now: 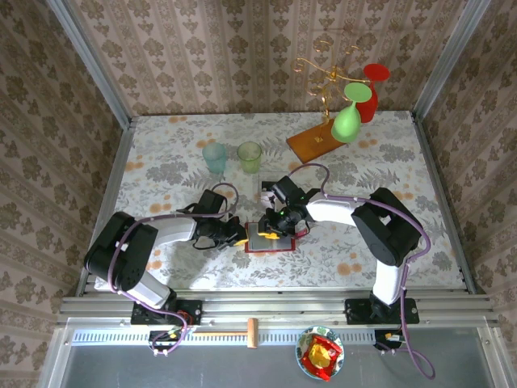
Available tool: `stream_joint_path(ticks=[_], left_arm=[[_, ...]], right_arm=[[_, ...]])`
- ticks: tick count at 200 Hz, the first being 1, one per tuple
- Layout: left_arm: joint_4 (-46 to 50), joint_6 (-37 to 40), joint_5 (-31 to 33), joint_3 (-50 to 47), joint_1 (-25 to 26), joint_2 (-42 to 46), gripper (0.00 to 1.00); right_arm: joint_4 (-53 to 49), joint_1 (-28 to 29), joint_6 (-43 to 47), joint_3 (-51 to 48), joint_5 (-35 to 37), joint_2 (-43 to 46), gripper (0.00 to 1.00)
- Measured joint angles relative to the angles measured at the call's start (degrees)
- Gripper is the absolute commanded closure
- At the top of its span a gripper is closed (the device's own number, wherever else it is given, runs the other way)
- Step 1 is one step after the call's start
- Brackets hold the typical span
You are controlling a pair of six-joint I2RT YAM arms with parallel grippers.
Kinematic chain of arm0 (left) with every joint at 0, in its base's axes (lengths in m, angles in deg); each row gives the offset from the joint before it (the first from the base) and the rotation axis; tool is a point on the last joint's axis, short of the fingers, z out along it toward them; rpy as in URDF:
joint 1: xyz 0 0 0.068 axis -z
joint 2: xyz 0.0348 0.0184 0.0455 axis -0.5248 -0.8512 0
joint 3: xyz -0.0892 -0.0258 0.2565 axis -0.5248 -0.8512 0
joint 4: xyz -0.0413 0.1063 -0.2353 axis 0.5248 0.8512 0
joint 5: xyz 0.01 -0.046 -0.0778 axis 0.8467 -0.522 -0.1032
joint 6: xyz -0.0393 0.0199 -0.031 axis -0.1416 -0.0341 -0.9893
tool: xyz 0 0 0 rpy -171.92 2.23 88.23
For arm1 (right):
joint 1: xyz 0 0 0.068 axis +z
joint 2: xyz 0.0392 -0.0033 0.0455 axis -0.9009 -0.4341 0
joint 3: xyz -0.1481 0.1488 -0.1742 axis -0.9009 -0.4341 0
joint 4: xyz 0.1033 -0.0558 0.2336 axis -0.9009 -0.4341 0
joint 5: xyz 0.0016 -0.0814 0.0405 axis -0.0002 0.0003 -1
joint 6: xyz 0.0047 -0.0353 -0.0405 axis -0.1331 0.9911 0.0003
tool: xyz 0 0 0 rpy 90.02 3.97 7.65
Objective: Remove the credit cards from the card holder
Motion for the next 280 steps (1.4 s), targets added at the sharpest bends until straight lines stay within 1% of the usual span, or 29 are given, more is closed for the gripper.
stream_joint_path(ticks=[60, 192, 218, 246, 280], left_arm=[[-0.1, 0.2, -0.2, 0.0, -0.1, -0.3, 0.98], [1.6, 1.0, 0.1, 0.8, 0.0, -0.3, 0.98], [3.4, 1.1, 0.7, 1.4, 0.0, 0.0, 0.95], [5.6, 0.9, 1.8, 2.1, -0.1, 2.0, 0.86], [5.0, -1.1, 1.5, 3.7, 0.0, 5.2, 0.77]], right_arm=[[-0.7, -0.1, 0.5, -0.2, 0.9, 0.4, 0.69], [7.8, -2.2, -1.9, -6.8, -1.4, 2.8, 0.7], [9.8, -2.4, -2.4, -7.9, -2.1, 2.9, 0.7], [12.7, -3.0, -3.3, -9.6, -3.3, 3.1, 0.7], [15.9, -3.4, -4.5, -11.1, -4.8, 3.1, 0.7]])
